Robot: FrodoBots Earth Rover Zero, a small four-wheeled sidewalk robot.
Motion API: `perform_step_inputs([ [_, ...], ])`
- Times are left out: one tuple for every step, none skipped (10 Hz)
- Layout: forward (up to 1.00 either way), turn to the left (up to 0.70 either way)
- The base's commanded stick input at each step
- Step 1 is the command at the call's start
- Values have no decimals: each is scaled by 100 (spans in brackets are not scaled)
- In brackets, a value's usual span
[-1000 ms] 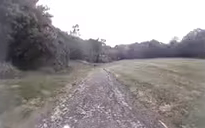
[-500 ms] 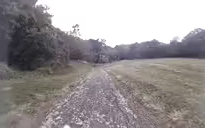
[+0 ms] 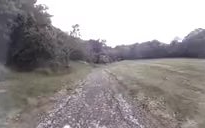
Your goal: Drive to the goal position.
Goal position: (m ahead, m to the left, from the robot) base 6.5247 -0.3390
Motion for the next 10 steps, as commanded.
perform_step_inputs([
  [45,0],
  [45,0],
  [45,0],
  [45,0],
  [45,0],
  [45,0],
  [45,0],
  [45,0],
  [45,0],
  [45,0],
])
